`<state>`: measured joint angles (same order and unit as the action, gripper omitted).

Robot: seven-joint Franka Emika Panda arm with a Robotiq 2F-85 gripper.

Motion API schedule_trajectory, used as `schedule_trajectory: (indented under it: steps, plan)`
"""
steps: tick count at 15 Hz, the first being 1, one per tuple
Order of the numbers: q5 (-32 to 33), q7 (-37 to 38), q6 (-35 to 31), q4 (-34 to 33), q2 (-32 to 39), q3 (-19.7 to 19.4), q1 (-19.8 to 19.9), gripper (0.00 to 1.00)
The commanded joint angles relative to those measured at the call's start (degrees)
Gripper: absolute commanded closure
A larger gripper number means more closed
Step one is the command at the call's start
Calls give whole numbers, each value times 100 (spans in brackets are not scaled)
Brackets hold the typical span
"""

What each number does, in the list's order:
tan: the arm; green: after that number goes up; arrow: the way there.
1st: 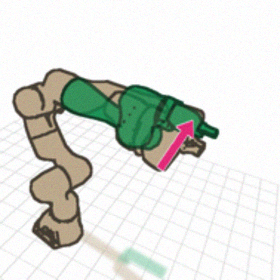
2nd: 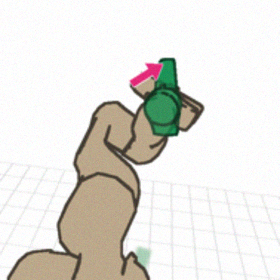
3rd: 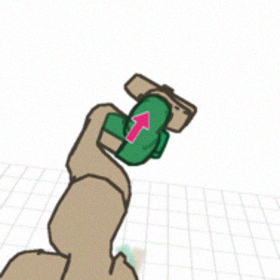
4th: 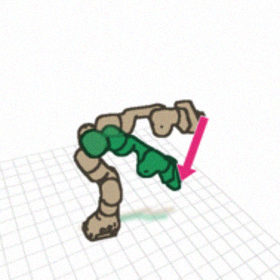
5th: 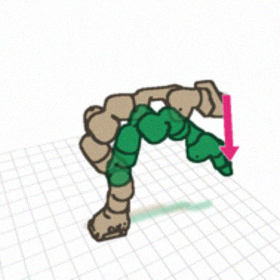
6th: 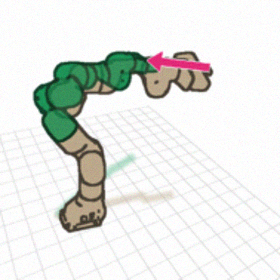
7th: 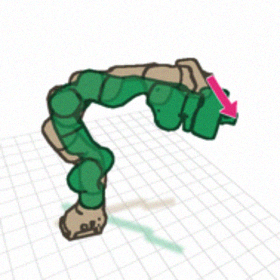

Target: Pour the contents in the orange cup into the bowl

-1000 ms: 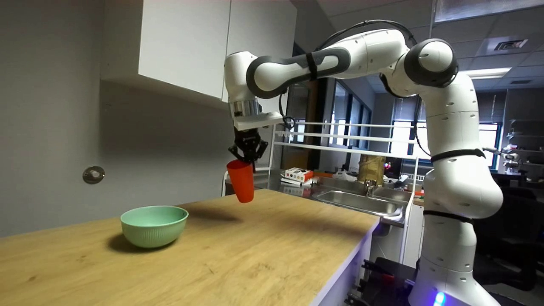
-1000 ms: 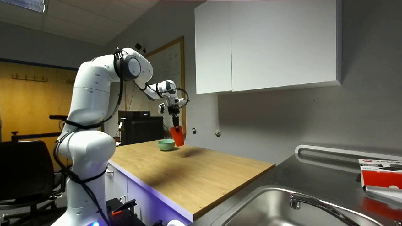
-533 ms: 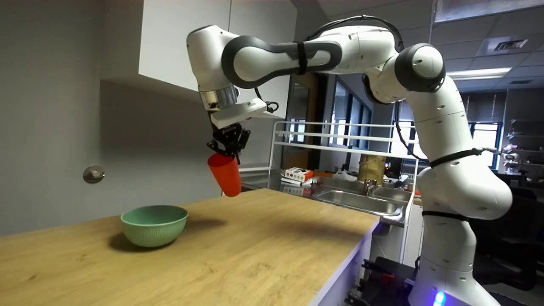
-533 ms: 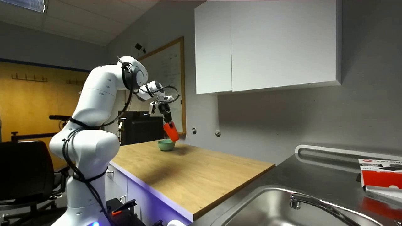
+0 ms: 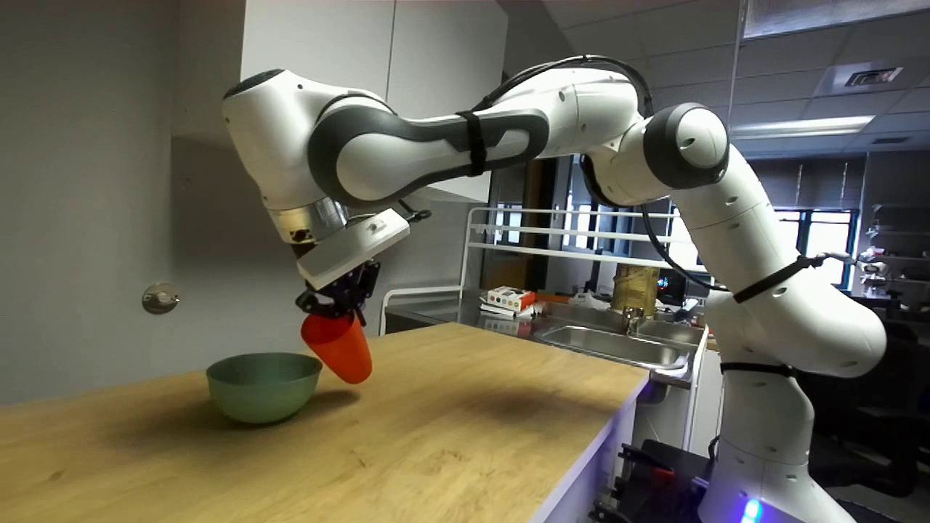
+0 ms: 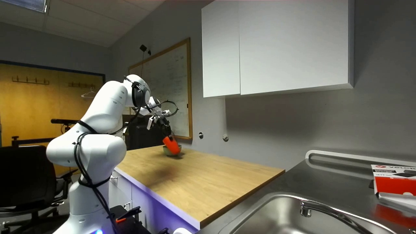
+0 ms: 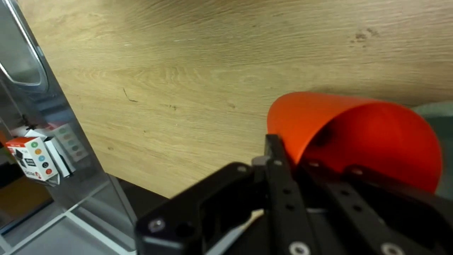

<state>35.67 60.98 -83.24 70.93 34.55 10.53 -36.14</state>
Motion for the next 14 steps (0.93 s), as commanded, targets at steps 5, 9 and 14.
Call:
schedule_trajectory:
  steps: [5, 9, 14]
  plan:
    - [651, -163, 612, -1561, 1028, -727, -712, 99]
    - [919, -246, 924, -2185, 1193, -988, -899, 99]
    - [1093, -253, 1066, -2690, 1560, -1195, -1025, 99]
